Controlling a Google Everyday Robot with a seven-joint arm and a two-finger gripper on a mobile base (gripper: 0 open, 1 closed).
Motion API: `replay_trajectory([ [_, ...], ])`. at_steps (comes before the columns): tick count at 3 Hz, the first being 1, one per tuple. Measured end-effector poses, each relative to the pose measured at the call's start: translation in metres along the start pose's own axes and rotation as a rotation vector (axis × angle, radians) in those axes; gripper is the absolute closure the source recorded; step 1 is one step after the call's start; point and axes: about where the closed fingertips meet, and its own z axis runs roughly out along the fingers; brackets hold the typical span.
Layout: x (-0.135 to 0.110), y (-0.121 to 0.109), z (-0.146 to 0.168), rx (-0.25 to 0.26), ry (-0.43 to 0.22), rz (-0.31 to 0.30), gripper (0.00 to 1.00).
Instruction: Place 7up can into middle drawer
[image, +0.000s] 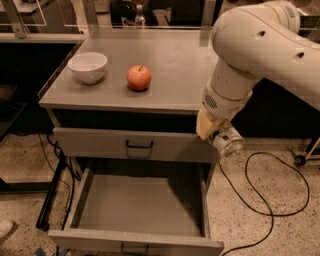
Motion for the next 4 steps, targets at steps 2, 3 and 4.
replay_trajectory([
  [2, 0.009, 0.014, 0.020, -0.051, 0.031, 0.007, 1.00],
  [3, 0.029, 0.049, 0.060, -0.148, 0.093, 0.017, 1.00],
  [4, 0.038, 0.092, 0.091, -0.245, 0.139, -0.008, 1.00],
])
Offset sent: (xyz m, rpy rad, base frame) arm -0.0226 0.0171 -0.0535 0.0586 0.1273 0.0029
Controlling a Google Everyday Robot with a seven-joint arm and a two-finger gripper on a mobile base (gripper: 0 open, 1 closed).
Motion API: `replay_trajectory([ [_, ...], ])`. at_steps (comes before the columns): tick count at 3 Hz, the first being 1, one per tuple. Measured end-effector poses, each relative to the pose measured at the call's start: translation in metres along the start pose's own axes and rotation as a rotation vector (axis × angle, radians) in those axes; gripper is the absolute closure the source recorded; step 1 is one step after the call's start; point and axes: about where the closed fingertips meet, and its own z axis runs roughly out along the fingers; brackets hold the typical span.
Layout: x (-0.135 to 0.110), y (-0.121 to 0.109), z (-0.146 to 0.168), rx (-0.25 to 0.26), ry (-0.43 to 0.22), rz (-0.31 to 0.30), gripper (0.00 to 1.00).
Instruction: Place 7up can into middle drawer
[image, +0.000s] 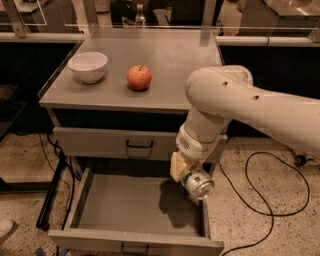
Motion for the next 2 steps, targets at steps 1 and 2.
replay_trajectory([
  [1, 0.0009, 0.0037, 0.0029, -0.008, 0.005, -0.003, 1.00],
  [2, 0.0018, 0.0054, 0.0048, -0.011, 0.009, -0.005, 1.00],
])
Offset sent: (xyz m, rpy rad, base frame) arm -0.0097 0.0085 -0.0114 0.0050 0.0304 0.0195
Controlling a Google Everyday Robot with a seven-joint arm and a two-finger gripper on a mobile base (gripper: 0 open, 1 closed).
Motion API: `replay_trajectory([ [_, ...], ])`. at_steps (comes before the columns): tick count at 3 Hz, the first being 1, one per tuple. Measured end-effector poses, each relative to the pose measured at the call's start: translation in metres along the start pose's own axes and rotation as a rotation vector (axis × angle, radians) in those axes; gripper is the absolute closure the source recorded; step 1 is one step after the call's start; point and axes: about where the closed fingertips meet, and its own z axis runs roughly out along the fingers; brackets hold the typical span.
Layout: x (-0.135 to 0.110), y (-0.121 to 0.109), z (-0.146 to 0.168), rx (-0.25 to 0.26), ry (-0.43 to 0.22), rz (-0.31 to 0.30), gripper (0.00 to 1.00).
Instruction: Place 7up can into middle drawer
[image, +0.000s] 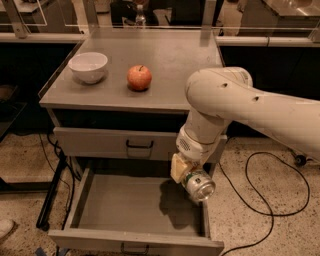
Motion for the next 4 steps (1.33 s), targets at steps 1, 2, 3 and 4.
replay_trajectory([
  [1, 0.004, 0.018, 0.050, -0.043, 0.055, 0.015, 1.00],
  [2, -0.002, 0.031, 0.102, -0.093, 0.080, 0.051, 1.00],
  [3, -0.004, 0.031, 0.108, -0.100, 0.077, 0.058, 1.00],
  [4, -0.003, 0.032, 0.111, -0.107, 0.082, 0.062, 1.00],
])
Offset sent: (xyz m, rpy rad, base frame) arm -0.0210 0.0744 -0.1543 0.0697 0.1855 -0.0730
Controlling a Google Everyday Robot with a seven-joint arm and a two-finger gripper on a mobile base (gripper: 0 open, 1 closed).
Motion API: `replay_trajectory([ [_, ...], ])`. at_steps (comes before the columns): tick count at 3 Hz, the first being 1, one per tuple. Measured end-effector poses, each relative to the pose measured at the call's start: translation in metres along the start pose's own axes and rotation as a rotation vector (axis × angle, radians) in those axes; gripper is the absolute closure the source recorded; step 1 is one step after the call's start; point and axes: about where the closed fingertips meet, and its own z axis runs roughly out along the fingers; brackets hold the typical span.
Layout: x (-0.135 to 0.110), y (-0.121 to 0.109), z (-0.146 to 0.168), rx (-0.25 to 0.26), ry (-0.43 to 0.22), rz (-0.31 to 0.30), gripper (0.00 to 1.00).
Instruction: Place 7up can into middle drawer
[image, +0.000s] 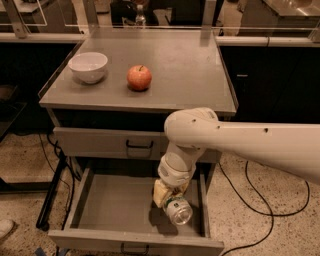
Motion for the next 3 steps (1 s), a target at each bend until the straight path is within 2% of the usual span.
replay_trajectory([
  [1, -0.006, 0.002, 0.026, -0.019, -0.006, 0.035, 1.00],
  [2, -0.021, -0.007, 0.045, -0.028, -0.051, 0.099, 1.00],
  [3, -0.036, -0.015, 0.064, -0.061, -0.080, 0.144, 1.00],
])
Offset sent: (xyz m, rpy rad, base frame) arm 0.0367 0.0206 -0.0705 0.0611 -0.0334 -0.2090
